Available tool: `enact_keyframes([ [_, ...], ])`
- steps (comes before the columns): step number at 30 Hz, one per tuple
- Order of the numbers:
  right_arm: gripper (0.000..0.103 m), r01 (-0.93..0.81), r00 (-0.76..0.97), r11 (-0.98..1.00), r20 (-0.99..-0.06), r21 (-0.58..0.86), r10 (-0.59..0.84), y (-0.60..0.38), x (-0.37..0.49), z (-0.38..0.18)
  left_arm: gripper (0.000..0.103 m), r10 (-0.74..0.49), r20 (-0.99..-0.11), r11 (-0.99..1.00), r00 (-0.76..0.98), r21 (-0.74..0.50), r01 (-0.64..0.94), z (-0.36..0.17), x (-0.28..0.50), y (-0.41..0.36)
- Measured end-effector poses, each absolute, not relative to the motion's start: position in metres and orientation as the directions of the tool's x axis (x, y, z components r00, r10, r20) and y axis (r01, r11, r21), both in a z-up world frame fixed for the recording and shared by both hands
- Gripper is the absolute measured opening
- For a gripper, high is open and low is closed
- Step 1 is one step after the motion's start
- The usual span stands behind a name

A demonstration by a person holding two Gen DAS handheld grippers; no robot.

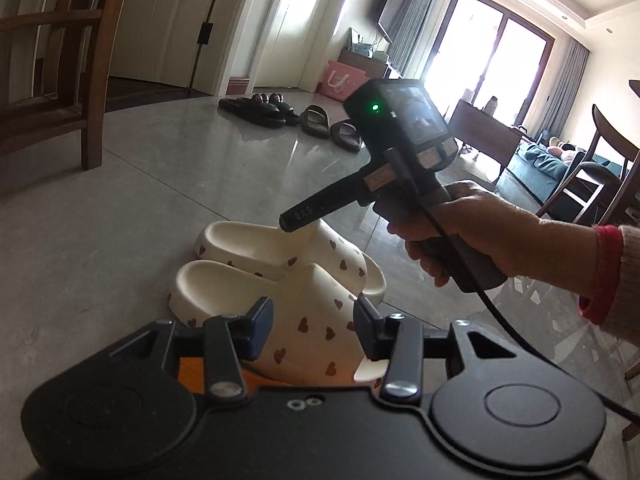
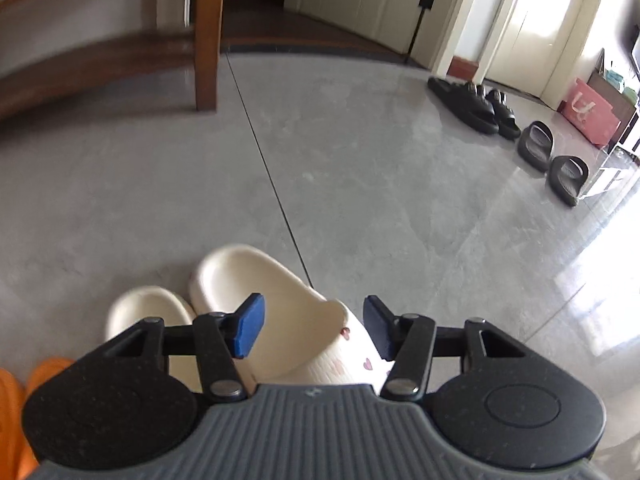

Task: Organize scattered shoes
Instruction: 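Set the second cream slide beside the first and open the right gripper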

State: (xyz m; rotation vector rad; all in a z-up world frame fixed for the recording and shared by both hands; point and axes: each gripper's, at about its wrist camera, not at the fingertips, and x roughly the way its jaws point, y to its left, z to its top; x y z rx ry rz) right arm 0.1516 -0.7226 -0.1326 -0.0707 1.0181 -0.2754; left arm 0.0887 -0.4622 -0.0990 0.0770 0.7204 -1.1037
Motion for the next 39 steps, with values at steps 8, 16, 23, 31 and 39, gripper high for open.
enact_keyframes([
  [8, 0.062, 0.226, 0.448, 0.958, -0.855, -0.174, -0.261, -0.724, 0.102, -0.135, 0.043, -0.781, -0.574, 0.475, 0.244, -0.295, 0.829, -0.105, 0.094, -0.458],
  [16, 0.062, 0.397, 0.623, 0.909, -0.764, 0.124, -0.167, -0.737, 0.025, -0.105, 0.043, -0.789, -0.545, 0.473, 0.285, -0.241, 0.847, -0.091, 0.092, -0.455],
  [23, 0.062, 0.408, 0.665, 0.907, -0.713, 0.100, -0.221, -0.697, -0.063, -0.107, 0.044, -0.703, -0.624, 0.462, 0.341, -0.037, 0.886, -0.083, 0.079, -0.452],
  [31, 0.078, 0.342, 0.709, 0.936, -0.676, 0.081, -0.200, -0.642, -0.061, -0.096, 0.050, -0.563, -0.711, 0.536, 0.422, 0.074, 0.841, -0.066, 0.092, -0.440],
  [39, 0.082, 0.343, 0.673, 0.939, -0.697, -0.001, -0.247, -0.645, -0.046, -0.104, 0.069, -0.533, -0.696, 0.570, 0.480, 0.123, 0.812, -0.049, 0.086, -0.423],
])
